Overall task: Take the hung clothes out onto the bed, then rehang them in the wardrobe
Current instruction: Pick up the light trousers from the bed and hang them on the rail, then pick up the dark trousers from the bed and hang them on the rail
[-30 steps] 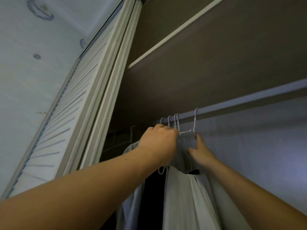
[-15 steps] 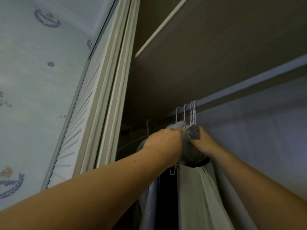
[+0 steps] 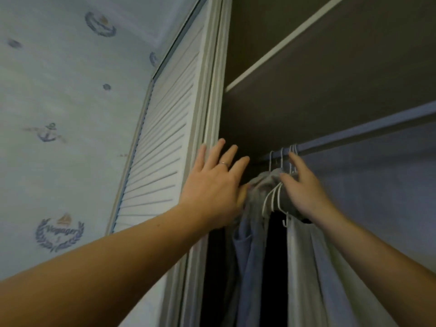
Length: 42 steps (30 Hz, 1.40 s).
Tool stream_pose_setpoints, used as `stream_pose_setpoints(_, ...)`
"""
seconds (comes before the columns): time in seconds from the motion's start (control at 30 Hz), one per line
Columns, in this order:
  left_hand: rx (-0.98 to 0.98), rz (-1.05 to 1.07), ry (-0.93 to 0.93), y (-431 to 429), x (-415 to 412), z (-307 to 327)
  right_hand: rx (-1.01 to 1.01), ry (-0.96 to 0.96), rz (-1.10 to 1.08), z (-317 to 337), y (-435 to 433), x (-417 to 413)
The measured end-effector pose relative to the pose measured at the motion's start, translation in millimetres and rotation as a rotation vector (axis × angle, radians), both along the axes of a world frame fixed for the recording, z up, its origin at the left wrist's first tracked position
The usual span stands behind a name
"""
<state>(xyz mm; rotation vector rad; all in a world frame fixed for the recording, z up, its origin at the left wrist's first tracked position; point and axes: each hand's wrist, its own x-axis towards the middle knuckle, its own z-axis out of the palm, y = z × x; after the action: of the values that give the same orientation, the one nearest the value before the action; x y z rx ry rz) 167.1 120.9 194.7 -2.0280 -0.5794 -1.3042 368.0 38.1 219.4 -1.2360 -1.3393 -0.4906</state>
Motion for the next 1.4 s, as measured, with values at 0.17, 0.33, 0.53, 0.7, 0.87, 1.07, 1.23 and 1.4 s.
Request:
stream_pose_setpoints(0.17,-0.003,0.09,-0.071,12,-122,-36,-0.084,-0.298,-0.015,-48,-3,-117)
stream_pose_setpoints(0.33,-0.119,0.152,-0.057,4,-264,-102,-0.154,-0.465,0.018,-122,14,-265)
stream_pose_setpoints(0.53,-0.272,0.388,-0.055,-30,-459,-204,-0.339,-0.529,0.269,-216,27,-449)
stream_pose_setpoints(0.7,-0.451,0.63,-0.105,-89,-621,-304,-0.441,-0.579,0.524,-298,22,-600)
stream_pose_setpoints(0.87,-0.713,0.955,-0.18,-170,-752,-404,-0.546,-0.654,0.799,-380,-1,-746)
stream_pose_setpoints(1.07,-0.977,1.273,-0.412,-287,-864,-517,-0.741,-0.755,1.177,-488,-57,-910)
stream_pose_setpoints(1.23,-1.12,1.497,-0.613,-371,-927,-587,-0.872,-0.898,1.385,-563,-97,-1016)
stream_pose_setpoints(1.4,-1.254,1.626,-0.821,-417,-991,-633,-0.987,-1.051,1.471,-613,-105,-1112)
